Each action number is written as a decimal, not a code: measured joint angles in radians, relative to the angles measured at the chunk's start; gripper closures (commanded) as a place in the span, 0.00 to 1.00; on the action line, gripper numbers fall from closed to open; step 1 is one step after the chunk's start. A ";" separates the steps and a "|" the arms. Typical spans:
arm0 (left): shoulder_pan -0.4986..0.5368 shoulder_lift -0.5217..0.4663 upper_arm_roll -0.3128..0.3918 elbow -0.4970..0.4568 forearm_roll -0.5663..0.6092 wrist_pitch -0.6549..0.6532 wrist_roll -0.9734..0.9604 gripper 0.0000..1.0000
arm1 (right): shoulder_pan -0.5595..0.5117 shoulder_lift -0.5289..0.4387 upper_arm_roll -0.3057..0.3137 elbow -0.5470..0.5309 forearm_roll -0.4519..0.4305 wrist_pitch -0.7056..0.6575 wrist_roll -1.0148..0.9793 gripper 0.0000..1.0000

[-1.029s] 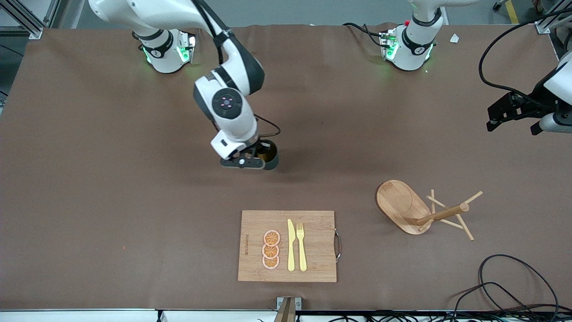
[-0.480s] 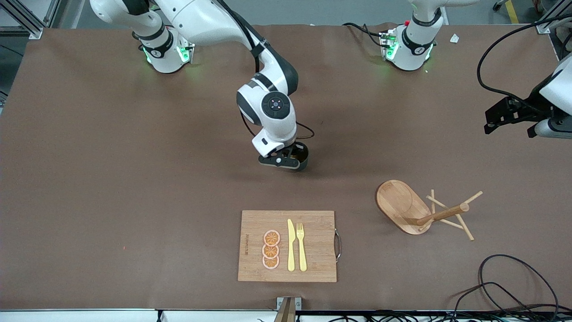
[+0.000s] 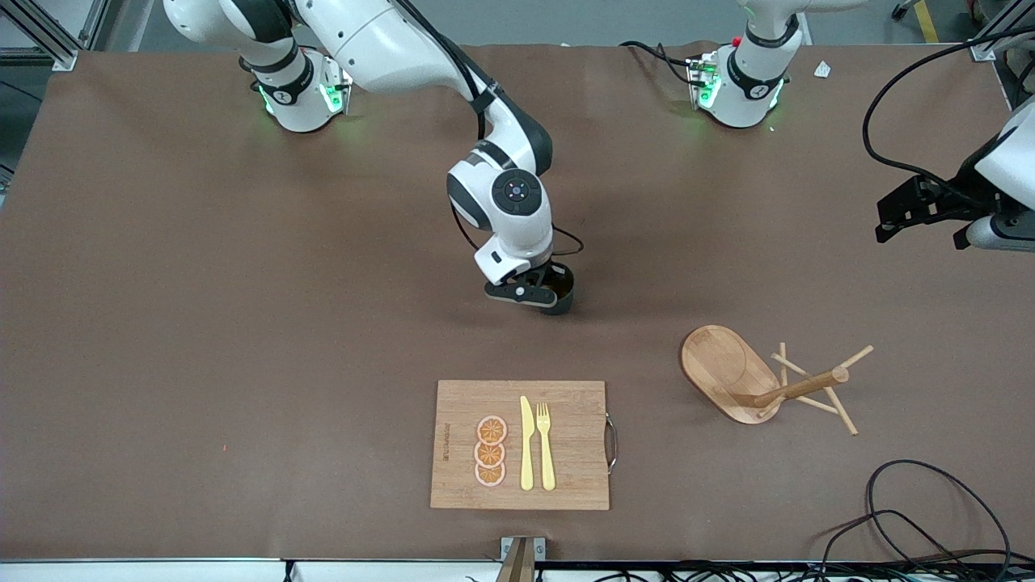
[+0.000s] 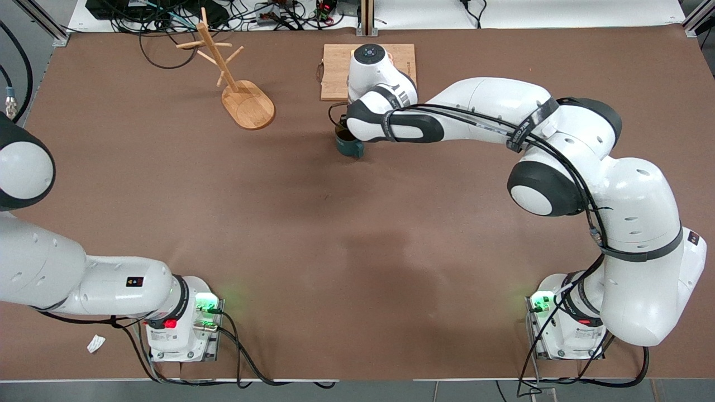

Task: Pass cup and hang on rack
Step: 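Carry the teal mug with the right gripper toward the table middle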

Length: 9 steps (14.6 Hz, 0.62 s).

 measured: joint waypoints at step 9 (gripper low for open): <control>-0.001 0.004 -0.001 -0.001 0.000 0.000 0.000 0.00 | 0.012 0.008 -0.001 0.028 0.000 -0.003 0.004 0.00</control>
